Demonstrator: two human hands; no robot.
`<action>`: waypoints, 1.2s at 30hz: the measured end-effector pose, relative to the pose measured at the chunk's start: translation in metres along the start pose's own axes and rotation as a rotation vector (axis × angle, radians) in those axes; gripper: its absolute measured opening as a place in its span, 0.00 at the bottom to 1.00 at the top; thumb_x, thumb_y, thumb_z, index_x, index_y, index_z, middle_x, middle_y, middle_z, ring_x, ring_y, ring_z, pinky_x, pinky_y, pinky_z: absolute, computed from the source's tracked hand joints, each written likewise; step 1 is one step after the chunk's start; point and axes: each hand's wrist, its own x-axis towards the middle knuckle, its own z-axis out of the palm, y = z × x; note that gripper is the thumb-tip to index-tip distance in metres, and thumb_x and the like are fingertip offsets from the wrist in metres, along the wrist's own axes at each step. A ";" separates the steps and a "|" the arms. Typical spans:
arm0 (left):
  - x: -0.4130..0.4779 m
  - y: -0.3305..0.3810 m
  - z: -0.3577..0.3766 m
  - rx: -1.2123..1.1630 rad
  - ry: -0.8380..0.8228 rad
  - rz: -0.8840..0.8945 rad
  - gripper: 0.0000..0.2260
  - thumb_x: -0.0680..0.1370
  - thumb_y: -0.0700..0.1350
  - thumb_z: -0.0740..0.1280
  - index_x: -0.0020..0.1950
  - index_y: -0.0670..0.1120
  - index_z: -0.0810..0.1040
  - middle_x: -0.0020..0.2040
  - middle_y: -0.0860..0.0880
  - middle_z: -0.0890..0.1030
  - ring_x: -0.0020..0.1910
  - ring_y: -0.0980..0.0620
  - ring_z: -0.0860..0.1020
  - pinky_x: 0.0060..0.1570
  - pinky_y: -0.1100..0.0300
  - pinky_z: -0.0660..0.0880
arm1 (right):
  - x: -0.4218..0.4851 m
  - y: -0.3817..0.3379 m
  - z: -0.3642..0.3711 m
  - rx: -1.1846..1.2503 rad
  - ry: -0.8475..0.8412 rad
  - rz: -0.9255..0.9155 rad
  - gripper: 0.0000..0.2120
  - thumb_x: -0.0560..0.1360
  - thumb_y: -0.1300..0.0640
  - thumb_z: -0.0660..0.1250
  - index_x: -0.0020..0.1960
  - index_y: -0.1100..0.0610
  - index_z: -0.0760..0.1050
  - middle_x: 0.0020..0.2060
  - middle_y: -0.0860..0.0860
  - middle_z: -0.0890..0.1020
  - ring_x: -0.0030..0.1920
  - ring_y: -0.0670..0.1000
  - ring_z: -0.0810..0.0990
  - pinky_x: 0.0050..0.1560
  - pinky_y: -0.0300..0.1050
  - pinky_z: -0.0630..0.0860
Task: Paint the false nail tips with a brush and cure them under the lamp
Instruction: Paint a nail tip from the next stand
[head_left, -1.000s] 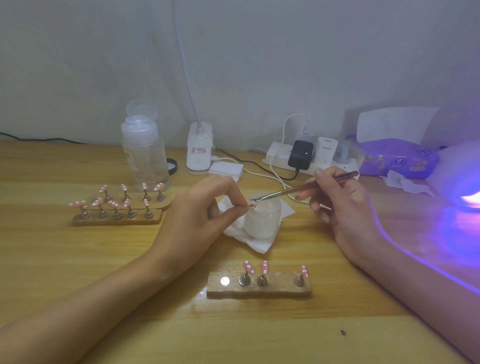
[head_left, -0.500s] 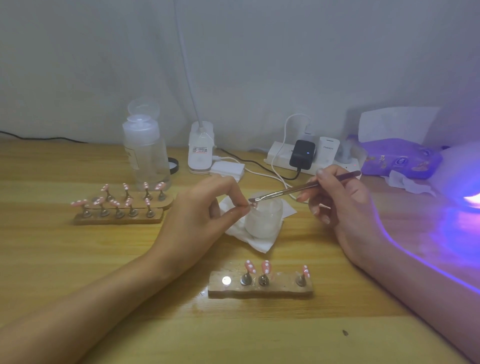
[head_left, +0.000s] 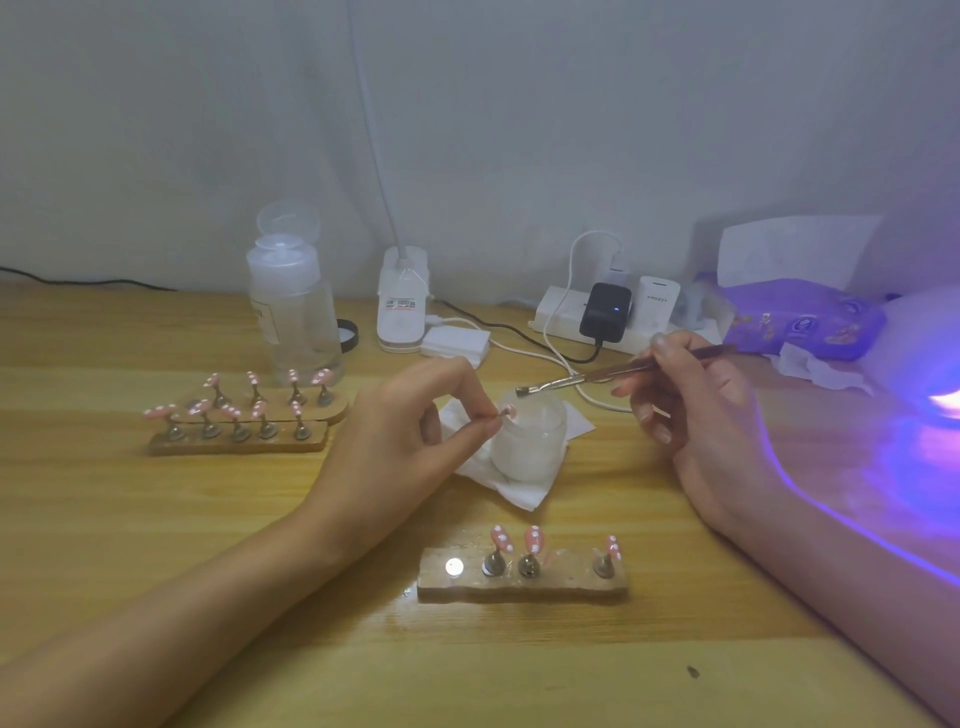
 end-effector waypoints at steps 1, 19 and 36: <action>0.000 0.000 0.000 -0.001 0.000 -0.003 0.07 0.76 0.45 0.73 0.40 0.51 0.78 0.38 0.59 0.77 0.26 0.55 0.68 0.31 0.67 0.64 | -0.001 0.000 0.001 -0.006 -0.028 -0.003 0.10 0.77 0.50 0.65 0.37 0.51 0.75 0.32 0.54 0.83 0.26 0.46 0.73 0.24 0.34 0.64; 0.000 0.001 0.000 -0.029 -0.008 -0.026 0.06 0.76 0.45 0.73 0.40 0.51 0.78 0.38 0.58 0.78 0.25 0.56 0.68 0.30 0.67 0.64 | -0.001 0.000 0.001 -0.032 -0.022 0.014 0.10 0.77 0.52 0.65 0.38 0.53 0.74 0.32 0.55 0.83 0.25 0.46 0.72 0.22 0.34 0.63; 0.000 0.003 -0.001 -0.030 -0.015 -0.020 0.06 0.75 0.46 0.72 0.40 0.50 0.78 0.36 0.61 0.77 0.26 0.56 0.67 0.30 0.69 0.63 | 0.000 0.002 0.000 -0.068 0.021 0.023 0.13 0.81 0.57 0.61 0.39 0.53 0.74 0.31 0.54 0.83 0.24 0.44 0.70 0.21 0.32 0.60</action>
